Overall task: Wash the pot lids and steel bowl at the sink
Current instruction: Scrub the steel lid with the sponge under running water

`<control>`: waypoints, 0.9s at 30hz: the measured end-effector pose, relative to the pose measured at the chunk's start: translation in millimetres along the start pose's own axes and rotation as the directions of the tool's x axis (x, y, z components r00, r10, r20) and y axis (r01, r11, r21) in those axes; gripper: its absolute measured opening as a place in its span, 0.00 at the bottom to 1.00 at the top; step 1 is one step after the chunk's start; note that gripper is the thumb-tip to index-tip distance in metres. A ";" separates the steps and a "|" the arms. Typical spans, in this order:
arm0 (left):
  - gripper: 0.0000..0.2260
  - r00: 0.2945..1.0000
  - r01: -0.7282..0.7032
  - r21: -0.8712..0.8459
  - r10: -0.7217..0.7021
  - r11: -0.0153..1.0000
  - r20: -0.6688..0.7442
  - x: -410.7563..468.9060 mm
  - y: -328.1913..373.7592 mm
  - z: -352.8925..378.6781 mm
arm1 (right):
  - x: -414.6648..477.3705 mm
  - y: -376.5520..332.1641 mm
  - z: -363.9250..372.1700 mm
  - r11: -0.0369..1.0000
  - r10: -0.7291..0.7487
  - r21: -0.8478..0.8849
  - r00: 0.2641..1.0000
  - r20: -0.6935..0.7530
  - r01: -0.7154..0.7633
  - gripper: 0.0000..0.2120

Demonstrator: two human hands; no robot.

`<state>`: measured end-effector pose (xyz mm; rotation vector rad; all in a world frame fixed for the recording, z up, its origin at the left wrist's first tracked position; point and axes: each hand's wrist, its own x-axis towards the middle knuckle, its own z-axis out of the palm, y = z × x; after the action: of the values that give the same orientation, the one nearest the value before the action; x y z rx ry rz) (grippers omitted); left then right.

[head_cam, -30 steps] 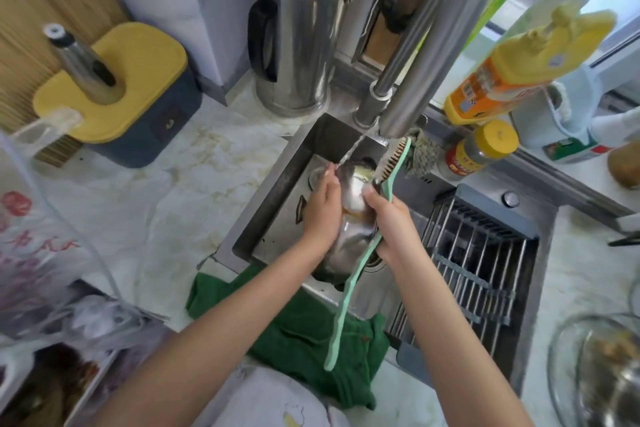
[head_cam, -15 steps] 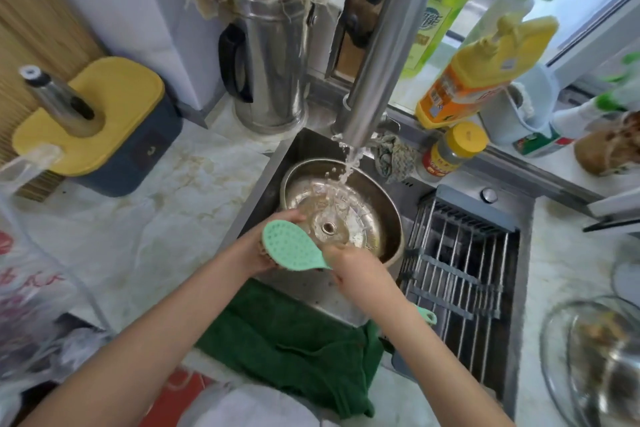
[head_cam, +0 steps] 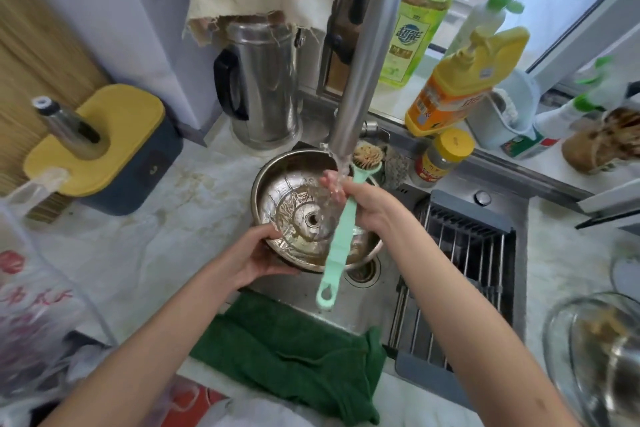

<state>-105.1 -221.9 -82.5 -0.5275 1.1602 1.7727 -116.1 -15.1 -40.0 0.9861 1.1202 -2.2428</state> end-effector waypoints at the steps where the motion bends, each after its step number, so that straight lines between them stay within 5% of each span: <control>1: 0.32 1.000 -0.018 -0.001 0.018 1.000 -0.001 -0.5 -0.5 0.1 | 2.7 0.2 2.9 1.000 0.019 -0.023 0.999 0.025 -0.018 0.13; 4: 0.28 0.998 -0.064 0.012 0.064 0.998 0.005 -3.9 -0.8 0.6 | 7.0 5.0 12.4 0.999 0.035 -0.006 0.995 0.089 -0.034 0.08; 7: 0.23 0.997 -0.081 0.040 0.081 0.996 0.005 -7.1 0.6 3.7 | 11.2 10.6 14.3 1.000 0.003 -0.028 0.992 0.124 0.000 0.12; 10: 0.14 0.994 -0.105 0.053 0.106 0.993 -0.009 -10.3 1.1 6.4 | 3.9 7.2 4.9 0.941 -0.022 -0.338 0.999 0.039 0.034 0.24; 13: 0.11 0.994 -0.109 0.037 0.110 0.993 -0.028 -14.1 2.3 7.7 | -2.6 2.4 -13.2 0.608 -0.232 -0.793 0.961 -0.150 0.023 0.29; 17: 0.12 0.995 -0.092 0.011 0.092 0.996 -0.024 -18.1 0.9 12.5 | 1.3 11.4 -35.9 -0.076 -0.500 -0.995 0.866 -0.025 -0.072 0.19; 20: 0.14 0.997 -0.068 0.004 0.068 0.998 -0.025 -17.5 -3.4 21.0 | 9.0 21.4 -33.0 -0.165 -0.522 -0.984 0.841 0.142 0.063 0.19; 23: 0.19 0.994 -0.099 -0.032 0.097 0.995 -0.056 -16.1 -2.7 20.7 | 10.0 25.6 -27.5 -0.281 -0.236 -0.919 0.909 0.344 0.275 0.16; 25: 0.21 0.992 -0.106 -0.052 0.103 0.993 -0.067 -16.8 -0.3 16.6 | 6.3 14.0 -33.0 -0.425 -0.199 -0.883 0.931 0.305 0.198 0.17; 27: 0.19 0.994 -0.091 -0.012 0.090 0.996 -0.066 -19.2 0.9 18.4 | 10.2 0.2 -42.2 -0.509 -0.395 -0.860 0.881 0.259 0.025 0.18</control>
<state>-94.3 -214.7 -59.2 -0.5529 1.2337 1.8544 -105.8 18.5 -65.4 -0.0367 2.7612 -0.1686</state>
